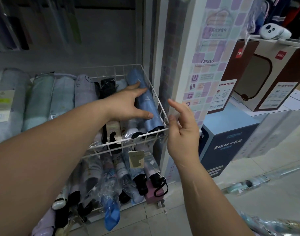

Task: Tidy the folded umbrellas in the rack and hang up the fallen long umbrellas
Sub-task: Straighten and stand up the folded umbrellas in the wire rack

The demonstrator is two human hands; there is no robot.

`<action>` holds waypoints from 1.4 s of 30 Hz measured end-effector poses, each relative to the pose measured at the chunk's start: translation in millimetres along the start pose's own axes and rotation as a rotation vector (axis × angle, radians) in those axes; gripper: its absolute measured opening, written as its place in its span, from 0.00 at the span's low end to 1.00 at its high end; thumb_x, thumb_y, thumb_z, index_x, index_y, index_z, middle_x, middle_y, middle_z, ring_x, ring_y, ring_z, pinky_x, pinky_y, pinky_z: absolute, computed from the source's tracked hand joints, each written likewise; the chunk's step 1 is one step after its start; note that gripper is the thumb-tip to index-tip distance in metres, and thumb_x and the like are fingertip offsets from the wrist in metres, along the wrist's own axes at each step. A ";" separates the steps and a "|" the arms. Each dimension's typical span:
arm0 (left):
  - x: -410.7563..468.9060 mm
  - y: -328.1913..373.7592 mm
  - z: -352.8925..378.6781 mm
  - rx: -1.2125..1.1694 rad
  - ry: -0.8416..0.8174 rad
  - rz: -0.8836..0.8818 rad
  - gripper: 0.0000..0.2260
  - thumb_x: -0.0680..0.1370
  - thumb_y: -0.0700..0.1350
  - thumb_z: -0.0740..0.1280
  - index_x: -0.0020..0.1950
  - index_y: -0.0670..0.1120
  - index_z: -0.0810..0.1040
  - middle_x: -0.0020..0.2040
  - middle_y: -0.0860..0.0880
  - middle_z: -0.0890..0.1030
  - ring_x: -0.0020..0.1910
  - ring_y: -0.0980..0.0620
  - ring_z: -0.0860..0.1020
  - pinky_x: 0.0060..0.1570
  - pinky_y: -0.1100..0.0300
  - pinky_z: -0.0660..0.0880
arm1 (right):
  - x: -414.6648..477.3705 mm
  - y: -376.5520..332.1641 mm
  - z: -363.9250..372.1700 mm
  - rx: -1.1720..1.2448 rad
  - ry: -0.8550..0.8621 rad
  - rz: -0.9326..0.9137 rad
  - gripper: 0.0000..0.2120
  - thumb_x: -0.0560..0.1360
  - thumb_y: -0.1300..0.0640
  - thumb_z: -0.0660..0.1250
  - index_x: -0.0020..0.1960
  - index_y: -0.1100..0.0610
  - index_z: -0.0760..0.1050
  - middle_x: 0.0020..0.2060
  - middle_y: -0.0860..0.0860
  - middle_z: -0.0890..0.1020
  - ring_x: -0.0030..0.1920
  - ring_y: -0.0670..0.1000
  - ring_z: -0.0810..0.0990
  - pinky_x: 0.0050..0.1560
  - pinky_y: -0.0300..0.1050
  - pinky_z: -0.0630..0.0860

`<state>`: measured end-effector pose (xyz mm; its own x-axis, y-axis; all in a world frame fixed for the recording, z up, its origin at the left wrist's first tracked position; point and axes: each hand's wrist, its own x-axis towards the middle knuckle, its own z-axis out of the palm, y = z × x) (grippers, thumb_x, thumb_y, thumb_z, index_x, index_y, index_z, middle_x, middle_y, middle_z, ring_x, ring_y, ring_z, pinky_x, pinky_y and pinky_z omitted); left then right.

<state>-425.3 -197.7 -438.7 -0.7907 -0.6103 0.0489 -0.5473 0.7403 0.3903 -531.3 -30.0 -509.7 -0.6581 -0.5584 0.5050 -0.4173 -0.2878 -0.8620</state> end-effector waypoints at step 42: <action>-241.2 -125.7 -98.2 0.123 0.423 -0.521 0.16 0.79 0.55 0.67 0.65 0.53 0.81 0.61 0.46 0.74 0.62 0.45 0.75 0.65 0.52 0.70 | -18.5 -141.2 249.4 -0.301 -0.847 0.082 0.28 0.75 0.50 0.73 0.73 0.52 0.71 0.63 0.52 0.81 0.60 0.52 0.81 0.62 0.47 0.77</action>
<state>-138.9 -171.3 -409.3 -0.2544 -0.9349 0.2476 -0.8743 0.3317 0.3543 -303.9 -173.1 -408.2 -0.0605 -0.9884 0.1390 -0.6143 -0.0728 -0.7857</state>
